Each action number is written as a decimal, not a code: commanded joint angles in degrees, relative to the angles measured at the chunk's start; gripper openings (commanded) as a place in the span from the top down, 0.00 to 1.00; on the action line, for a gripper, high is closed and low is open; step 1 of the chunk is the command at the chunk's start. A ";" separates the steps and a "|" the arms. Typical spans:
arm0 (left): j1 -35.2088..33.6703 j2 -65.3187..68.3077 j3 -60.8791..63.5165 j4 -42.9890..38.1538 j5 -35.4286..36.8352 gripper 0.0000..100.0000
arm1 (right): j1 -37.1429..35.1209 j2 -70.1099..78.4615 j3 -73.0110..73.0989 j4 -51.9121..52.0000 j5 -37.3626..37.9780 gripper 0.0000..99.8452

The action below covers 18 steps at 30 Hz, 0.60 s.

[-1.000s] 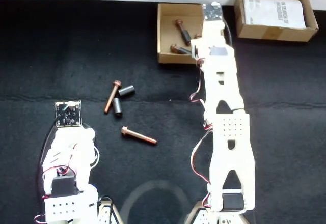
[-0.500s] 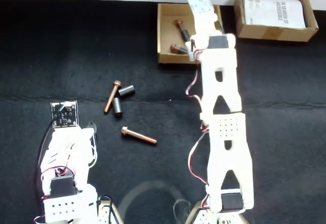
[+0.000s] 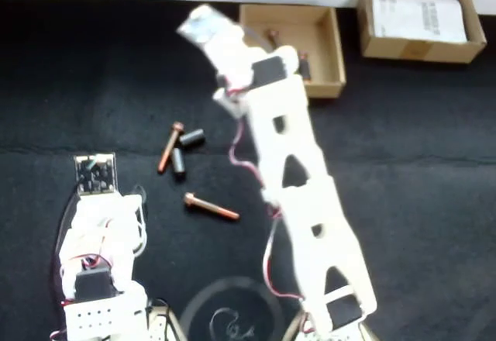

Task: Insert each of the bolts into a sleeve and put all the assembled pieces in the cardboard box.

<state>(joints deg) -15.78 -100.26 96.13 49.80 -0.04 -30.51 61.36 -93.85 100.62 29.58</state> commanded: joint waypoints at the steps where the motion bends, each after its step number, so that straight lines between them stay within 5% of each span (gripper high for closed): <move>1: -0.84 0.13 1.10 0.00 -0.26 0.84 | -4.97 -4.70 1.19 0.40 0.88 0.80; 9: -2.59 0.04 1.10 -0.70 -0.26 0.84 | -10.07 -9.45 6.55 0.66 1.49 0.80; 18: -2.59 0.40 1.10 -1.49 -0.26 0.84 | -16.48 -29.49 37.58 0.31 11.34 0.80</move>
<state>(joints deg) -17.71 -100.26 96.13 49.45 -0.04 -45.45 41.58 -64.57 100.62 37.76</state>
